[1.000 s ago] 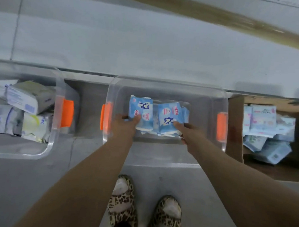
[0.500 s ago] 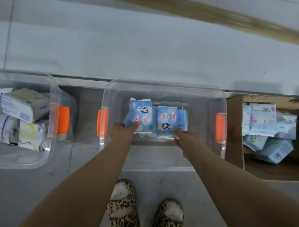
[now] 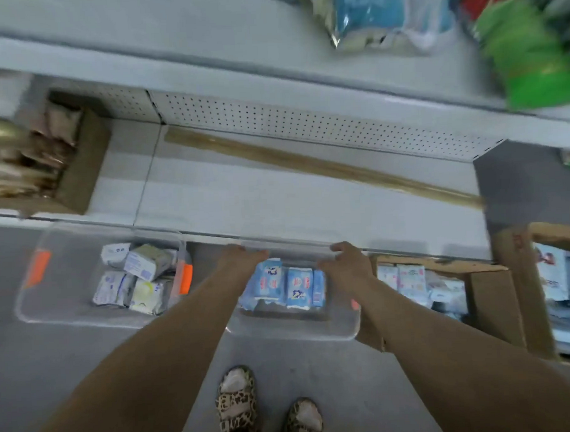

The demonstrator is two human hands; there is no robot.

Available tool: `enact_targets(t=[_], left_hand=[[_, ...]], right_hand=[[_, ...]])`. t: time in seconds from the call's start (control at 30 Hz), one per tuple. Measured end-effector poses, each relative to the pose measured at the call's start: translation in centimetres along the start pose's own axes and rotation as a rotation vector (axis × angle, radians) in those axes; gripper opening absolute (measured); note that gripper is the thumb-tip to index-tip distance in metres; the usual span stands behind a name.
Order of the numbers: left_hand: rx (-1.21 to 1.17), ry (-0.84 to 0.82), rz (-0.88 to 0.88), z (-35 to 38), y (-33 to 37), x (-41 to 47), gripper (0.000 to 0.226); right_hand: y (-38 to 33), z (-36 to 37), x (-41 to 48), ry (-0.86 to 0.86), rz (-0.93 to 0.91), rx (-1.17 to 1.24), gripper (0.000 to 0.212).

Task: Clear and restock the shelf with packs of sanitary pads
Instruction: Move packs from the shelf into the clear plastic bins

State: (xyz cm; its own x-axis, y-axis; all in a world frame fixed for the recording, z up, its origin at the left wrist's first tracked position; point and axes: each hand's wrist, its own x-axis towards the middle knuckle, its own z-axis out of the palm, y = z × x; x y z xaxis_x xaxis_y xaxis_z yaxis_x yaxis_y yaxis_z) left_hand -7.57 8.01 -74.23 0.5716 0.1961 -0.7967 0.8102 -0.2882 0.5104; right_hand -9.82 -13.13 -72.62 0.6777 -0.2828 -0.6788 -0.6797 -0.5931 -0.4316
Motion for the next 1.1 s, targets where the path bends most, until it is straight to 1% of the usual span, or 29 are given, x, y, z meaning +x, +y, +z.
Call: enact_targets(t=[0.07,0.1,0.2,0.33,0.43,0.5,0.6,0.67,0.73,0.83,0.97,1.1], left_hand=[[0.056,0.015,0.117,-1.9,4.2,-4.7,0.066],[0.092,0.021,0.167,-2.9,6.4,-7.3,0.074],[0.179,0.077,0.335,-6.1,12.6,-15.7,0.072],[0.424,0.206,0.577,-11.1,19.7,-26.7,0.068],[0.508,0.301,0.721,-14.8,24.9,-34.6,0.071],[0.554,0.384,0.809,-16.8,27.9,-39.4,0.067],[0.582,0.512,0.955,-19.1,31.2,-45.9,0.058],[0.575,0.556,0.997,-20.2,32.8,-49.3,0.063],[0.574,0.594,1.013,-21.1,34.0,-51.6,0.067],[0.594,0.646,1.003,-22.7,35.5,-53.6,0.073],[0.546,0.676,0.979,-25.7,37.4,-54.2,0.076],[0.519,0.697,0.96,-28.5,39.4,-52.7,0.075]], right_hand=[[-3.3,-4.0,-3.9,0.007,-0.084,-0.004,0.053],[-4.9,-5.9,-5.8,0.011,-0.12,0.005,0.054],[-9.8,-12.2,-12.0,0.027,-0.252,-0.05,0.057],[-15.9,-20.8,-20.6,0.064,-0.476,-0.222,0.064],[-20.4,-27.4,-27.0,0.144,-0.631,-0.354,0.069],[-23.1,-31.4,-31.0,0.22,-0.734,-0.43,0.071],[-26.1,-36.3,-36.3,0.349,-0.841,-0.474,0.062],[-27.6,-38.8,-39.3,0.389,-0.885,-0.439,0.061],[-28.7,-40.7,-41.5,0.399,-0.912,-0.42,0.065],[-30.3,-42.6,-43.6,0.422,-0.925,-0.367,0.069],[-32.7,-44.1,-45.0,0.476,-0.936,-0.357,0.07],[-35.6,-44.7,-44.9,0.492,-0.953,-0.339,0.065]])
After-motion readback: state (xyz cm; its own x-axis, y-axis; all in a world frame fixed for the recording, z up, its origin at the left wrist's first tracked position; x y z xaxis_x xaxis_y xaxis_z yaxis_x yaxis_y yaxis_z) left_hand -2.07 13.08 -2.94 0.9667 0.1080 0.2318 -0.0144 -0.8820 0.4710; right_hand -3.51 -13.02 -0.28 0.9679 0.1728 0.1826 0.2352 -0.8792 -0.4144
